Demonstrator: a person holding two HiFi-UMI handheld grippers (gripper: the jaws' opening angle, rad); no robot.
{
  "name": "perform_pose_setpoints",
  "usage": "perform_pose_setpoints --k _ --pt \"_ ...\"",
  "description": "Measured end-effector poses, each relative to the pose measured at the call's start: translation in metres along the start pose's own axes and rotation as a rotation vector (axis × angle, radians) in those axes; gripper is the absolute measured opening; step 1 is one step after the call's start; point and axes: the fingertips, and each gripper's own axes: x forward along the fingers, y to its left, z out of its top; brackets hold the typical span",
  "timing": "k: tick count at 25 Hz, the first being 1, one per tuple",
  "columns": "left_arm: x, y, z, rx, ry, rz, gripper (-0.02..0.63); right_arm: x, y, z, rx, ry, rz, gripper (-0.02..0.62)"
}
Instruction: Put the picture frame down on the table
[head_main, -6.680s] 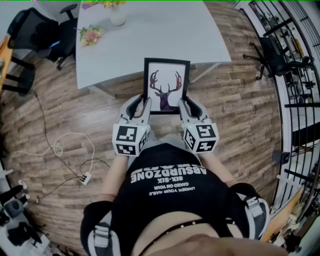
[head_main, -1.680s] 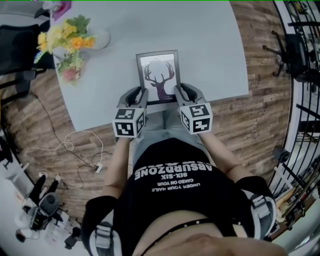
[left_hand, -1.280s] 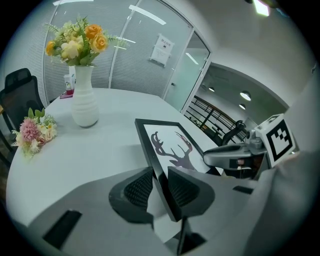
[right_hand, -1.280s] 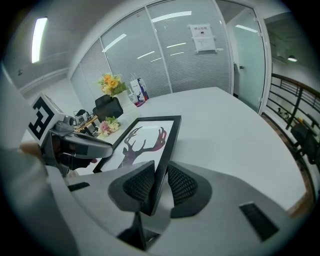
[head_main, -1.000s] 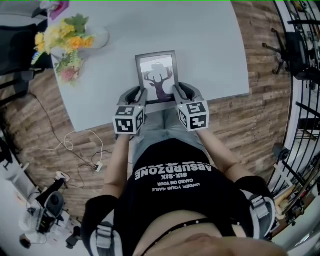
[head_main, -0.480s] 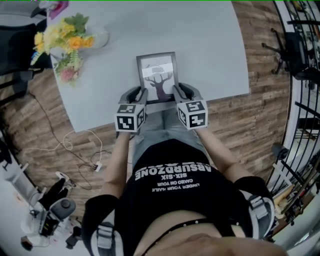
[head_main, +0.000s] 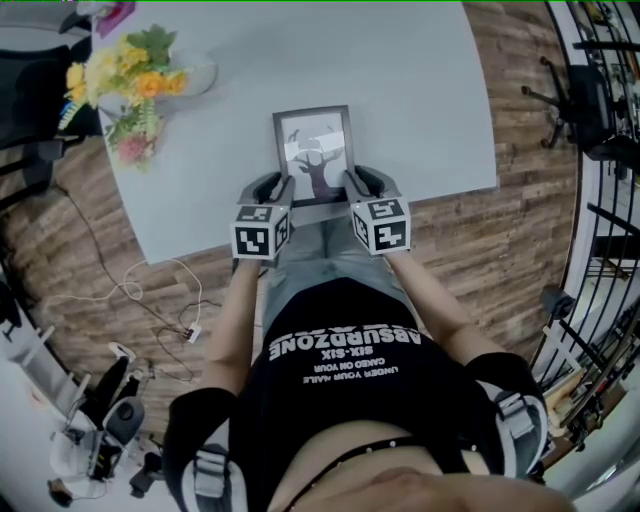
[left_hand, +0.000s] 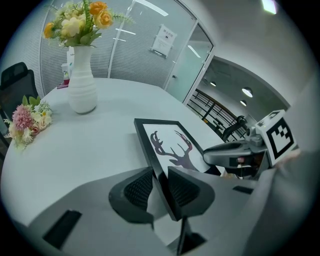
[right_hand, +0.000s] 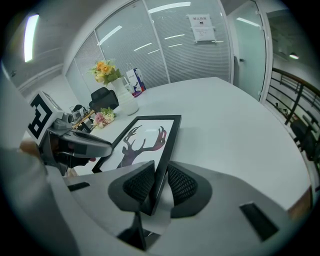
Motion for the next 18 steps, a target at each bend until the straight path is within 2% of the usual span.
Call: perform_pose_setpoints --k 18 --pt "0.02 0.004 -0.022 -0.014 0.052 0.014 0.107 0.015 -0.007 -0.021 -0.008 0.055 0.008 0.095"
